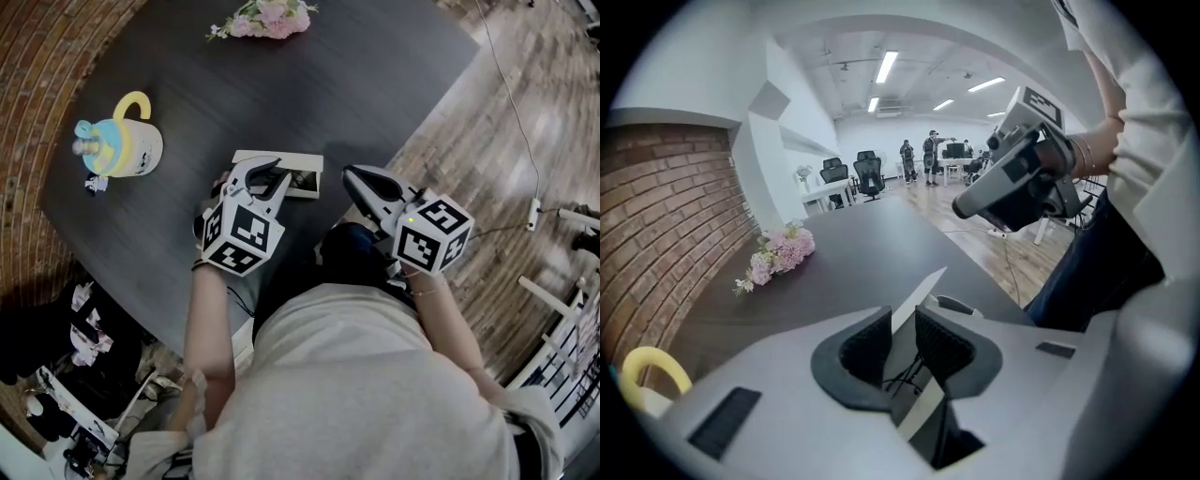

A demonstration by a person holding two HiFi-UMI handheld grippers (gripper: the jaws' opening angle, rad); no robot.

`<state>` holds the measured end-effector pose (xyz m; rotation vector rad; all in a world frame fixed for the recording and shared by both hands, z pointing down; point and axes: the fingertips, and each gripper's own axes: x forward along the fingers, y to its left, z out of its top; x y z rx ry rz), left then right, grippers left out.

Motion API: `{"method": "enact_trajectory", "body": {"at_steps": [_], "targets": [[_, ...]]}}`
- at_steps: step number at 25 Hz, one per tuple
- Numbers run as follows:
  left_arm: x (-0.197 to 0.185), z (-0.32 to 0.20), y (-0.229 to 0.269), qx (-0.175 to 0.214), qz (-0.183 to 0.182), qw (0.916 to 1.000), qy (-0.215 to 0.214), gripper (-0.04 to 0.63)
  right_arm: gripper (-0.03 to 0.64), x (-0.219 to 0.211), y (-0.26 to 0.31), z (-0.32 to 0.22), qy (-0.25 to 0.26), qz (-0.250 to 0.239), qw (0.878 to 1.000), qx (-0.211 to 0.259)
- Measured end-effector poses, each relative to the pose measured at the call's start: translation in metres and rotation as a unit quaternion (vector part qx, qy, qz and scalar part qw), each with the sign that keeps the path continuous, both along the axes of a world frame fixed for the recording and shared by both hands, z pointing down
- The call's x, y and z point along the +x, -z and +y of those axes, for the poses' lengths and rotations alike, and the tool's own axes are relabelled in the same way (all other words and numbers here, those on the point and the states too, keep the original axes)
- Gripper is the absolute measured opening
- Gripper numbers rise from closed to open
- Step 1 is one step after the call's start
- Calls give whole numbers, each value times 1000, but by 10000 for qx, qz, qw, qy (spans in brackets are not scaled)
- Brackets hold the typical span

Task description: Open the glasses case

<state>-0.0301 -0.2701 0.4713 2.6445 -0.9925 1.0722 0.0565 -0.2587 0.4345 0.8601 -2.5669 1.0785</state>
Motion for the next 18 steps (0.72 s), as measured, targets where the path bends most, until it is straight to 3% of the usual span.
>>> {"method": "enact_trajectory", "body": {"at_steps": [18], "targets": [[0, -47, -3, 96, 195, 9977, 635, 89, 8, 6, -6, 1, -57, 98, 9998, -139]]}}
